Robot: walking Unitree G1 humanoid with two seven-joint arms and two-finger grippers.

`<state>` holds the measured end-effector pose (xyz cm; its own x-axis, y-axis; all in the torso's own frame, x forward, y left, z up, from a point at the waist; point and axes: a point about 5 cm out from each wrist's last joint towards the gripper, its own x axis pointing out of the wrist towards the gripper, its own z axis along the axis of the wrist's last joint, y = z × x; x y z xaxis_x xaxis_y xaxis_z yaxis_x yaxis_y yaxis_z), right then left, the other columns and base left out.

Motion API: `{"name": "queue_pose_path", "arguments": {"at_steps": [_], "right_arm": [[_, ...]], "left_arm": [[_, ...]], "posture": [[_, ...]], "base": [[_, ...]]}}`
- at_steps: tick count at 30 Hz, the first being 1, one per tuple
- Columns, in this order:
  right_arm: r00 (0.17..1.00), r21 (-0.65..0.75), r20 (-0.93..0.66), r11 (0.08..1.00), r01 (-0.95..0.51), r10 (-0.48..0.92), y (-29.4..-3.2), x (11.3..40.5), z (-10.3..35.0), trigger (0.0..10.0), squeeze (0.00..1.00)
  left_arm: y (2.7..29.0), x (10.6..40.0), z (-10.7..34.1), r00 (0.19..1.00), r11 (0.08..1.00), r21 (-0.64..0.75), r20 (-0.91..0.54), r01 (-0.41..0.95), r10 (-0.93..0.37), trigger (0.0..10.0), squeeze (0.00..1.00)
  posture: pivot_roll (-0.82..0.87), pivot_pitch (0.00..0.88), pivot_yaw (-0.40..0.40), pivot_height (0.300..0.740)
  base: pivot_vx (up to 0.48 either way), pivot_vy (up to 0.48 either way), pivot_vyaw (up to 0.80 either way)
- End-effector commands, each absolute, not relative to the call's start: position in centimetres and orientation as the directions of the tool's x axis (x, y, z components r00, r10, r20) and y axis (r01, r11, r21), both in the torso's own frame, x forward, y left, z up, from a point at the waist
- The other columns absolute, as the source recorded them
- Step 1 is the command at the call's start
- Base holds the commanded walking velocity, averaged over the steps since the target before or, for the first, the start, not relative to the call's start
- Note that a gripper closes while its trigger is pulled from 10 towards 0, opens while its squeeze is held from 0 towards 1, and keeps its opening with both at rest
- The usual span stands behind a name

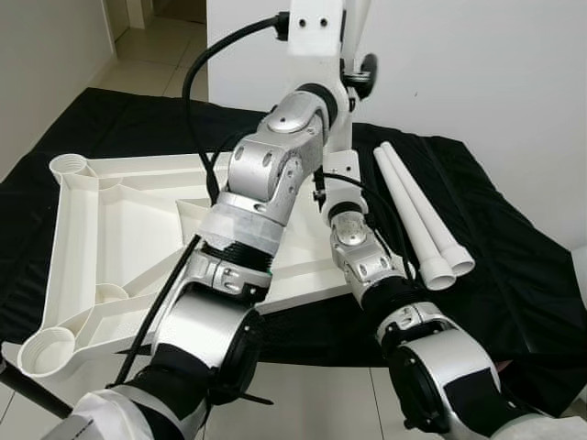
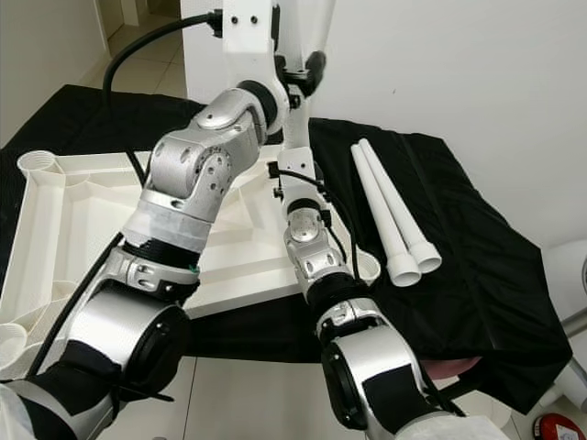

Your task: Building children table

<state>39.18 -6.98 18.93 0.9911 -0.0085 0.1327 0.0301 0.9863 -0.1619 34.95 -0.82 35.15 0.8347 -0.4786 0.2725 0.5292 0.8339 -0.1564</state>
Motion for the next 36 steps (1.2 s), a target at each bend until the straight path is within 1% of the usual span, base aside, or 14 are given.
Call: {"name": "queue_pose_path", "arguments": {"at_steps": [1, 4, 5, 6, 8, 11, 15, 18, 22, 23, 24, 29, 36], "right_arm": [[0.991, -0.098, 0.125, 0.993, 0.063, -0.05, -8.2, 39.4, 19.0, 10.0, 0.0], [0.99, -0.064, 0.128, 0.995, 0.073, -0.064, -8.6, 39.4, 19.2, 10.0, 0.0], [0.989, -0.043, 0.126, 0.996, 0.079, -0.073, -9.0, 39.5, 19.3, 10.0, 0.0], [0.989, -0.043, 0.126, 0.996, 0.079, -0.073, -9.0, 39.5, 19.3, 10.0, 0.0], [0.99, -0.016, 0.115, 0.996, 0.089, -0.086, -9.8, 39.6, 19.3, 10.0, 0.0], [0.989, -0.021, 0.116, 0.995, 0.097, -0.093, -10.3, 39.7, 19.4, 10.0, 0.0], [0.985, -0.02, 0.127, 0.993, 0.119, -0.116, -11.3, 39.8, 19.7, 10.0, 0.0], [0.982, -0.014, 0.139, 0.991, 0.134, -0.131, -11.9, 39.6, 19.7, 10.0, 0.0], [0.98, -0.01, 0.146, 0.991, 0.135, -0.132, -12.1, 39.5, 19.7, 10.0, 0.0], [0.977, 0.0, 0.165, 0.99, 0.138, -0.136, -12.5, 39.3, 19.9, 10.0, 0.0], [0.977, 0.0, 0.165, 0.99, 0.138, -0.136, -12.5, 39.3, 19.9, 10.0, 0.0], [0.972, 0.008, 0.193, 0.991, 0.137, -0.136, -13.0, 38.7, 19.6, 10.0, 0.0], [0.963, -0.008, 0.247, 0.994, 0.113, -0.107, -13.3, 37.5, 19.1, 10.0, 0.0]], "left_arm": [[-1.0, 34.2, 36.0, 0.771, 0.769, -0.172, 0.337, 0.615, -0.541, 10.0, 0.0], [-0.7, 34.0, 36.0, 0.756, 0.747, -0.197, 0.358, 0.635, -0.548, 10.0, 0.0], [-0.4, 33.8, 36.0, 0.741, 0.723, -0.219, 0.376, 0.655, -0.557, 10.0, 0.0], [-0.4, 33.8, 36.0, 0.741, 0.723, -0.219, 0.376, 0.655, -0.557, 10.0, 0.0], [-0.1, 33.5, 35.8, 0.715, 0.673, -0.27, 0.406, 0.689, -0.569, 10.0, 0.0], [0.1, 33.5, 35.6, 0.715, 0.668, -0.278, 0.402, 0.69, -0.572, 10.0, 0.0], [0.6, 33.5, 34.1, 0.736, 0.689, -0.277, 0.37, 0.67, -0.567, 10.0, 0.0], [0.9, 33.6, 32.8, 0.763, 0.743, -0.217, 0.339, 0.633, -0.55, 10.0, 0.0], [1.1, 33.6, 32.1, 0.77, 0.749, -0.221, 0.33, 0.625, -0.546, 10.0, 0.0], [1.3, 33.5, 30.9, 0.776, 0.753, -0.218, 0.307, 0.621, -0.551, 10.0, 0.0], [1.3, 33.5, 30.9, 0.776, 0.753, -0.218, 0.307, 0.621, -0.551, 10.0, 0.0], [1.5, 33.3, 28.2, 0.793, 0.781, -0.169, 0.245, 0.602, -0.558, 10.0, 0.0], [1.7, 33.1, 25.8, 0.802, 0.797, -0.124, 0.2, 0.591, -0.564, 10.0, 0.0]], "posture": [[0.01, 0.0, -0.116, 0.74], [0.01, 0.0, -0.115, 0.74], [0.01, 0.0, -0.114, 0.74], [0.01, 0.0, -0.114, 0.74], [0.01, 0.0, -0.113, 0.74], [0.01, 0.0, -0.112, 0.74], [0.01, 0.0, -0.109, 0.74], [0.01, 0.0, -0.107, 0.74], [0.01, 0.0, -0.106, 0.74], [0.01, 0.0, -0.104, 0.74], [0.01, 0.0, -0.104, 0.74], [0.01, 0.0, -0.099, 0.74], [0.0, 0.0, -0.097, 0.74]], "base": [[0.0, 0.0, 0.0], [0.0, 0.0, 0.0], [0.0, 0.0, 0.0], [0.0, 0.0, 0.0], [0.0, 0.0, 0.0], [0.0, 0.0, 0.0], [0.0, 0.0, 0.0], [0.0, 0.0, 0.0], [0.0, 0.0, 0.0], [0.0, 0.0, 0.0], [0.0, 0.0, 0.0], [0.0, 0.0, 0.0], [0.0, 0.0, 0.0]]}}
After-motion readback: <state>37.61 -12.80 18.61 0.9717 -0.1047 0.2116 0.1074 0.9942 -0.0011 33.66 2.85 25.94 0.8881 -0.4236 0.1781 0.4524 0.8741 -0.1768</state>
